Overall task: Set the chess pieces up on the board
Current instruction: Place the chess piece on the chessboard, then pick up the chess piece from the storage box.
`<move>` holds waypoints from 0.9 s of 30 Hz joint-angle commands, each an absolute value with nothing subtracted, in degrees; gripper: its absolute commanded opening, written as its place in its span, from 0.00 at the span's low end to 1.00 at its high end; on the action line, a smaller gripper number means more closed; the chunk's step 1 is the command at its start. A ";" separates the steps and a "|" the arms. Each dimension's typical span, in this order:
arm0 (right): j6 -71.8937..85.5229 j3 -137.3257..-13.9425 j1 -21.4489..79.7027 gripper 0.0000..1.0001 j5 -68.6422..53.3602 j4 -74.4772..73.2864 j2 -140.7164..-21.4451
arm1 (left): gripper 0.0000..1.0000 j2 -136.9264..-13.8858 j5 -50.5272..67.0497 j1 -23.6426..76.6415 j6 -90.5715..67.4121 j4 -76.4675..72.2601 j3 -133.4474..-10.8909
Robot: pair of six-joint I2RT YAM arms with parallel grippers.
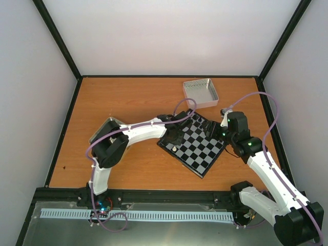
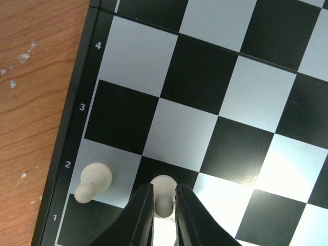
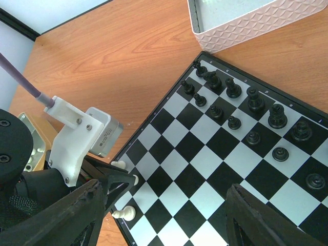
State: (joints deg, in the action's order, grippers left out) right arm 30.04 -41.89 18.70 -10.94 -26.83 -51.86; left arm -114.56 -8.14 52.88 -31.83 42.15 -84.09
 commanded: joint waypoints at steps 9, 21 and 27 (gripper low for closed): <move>30.31 -41.37 19.16 0.65 -10.32 -26.54 -51.52 | 0.23 -112.90 -8.18 53.08 -30.53 42.75 -86.92; 30.23 -44.10 19.16 0.65 -7.89 -34.44 -49.76 | 0.33 -98.35 -14.84 51.12 -31.63 42.53 -80.47; 29.27 -46.03 19.12 0.65 -5.72 -40.89 -49.39 | 0.44 -84.12 -16.89 44.51 -31.77 40.10 -69.22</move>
State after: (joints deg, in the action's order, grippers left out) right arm 29.80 -43.77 18.74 -8.27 -35.55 -50.57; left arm -91.55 -13.34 48.99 -31.59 40.99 -74.32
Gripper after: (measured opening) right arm 0.649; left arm 0.412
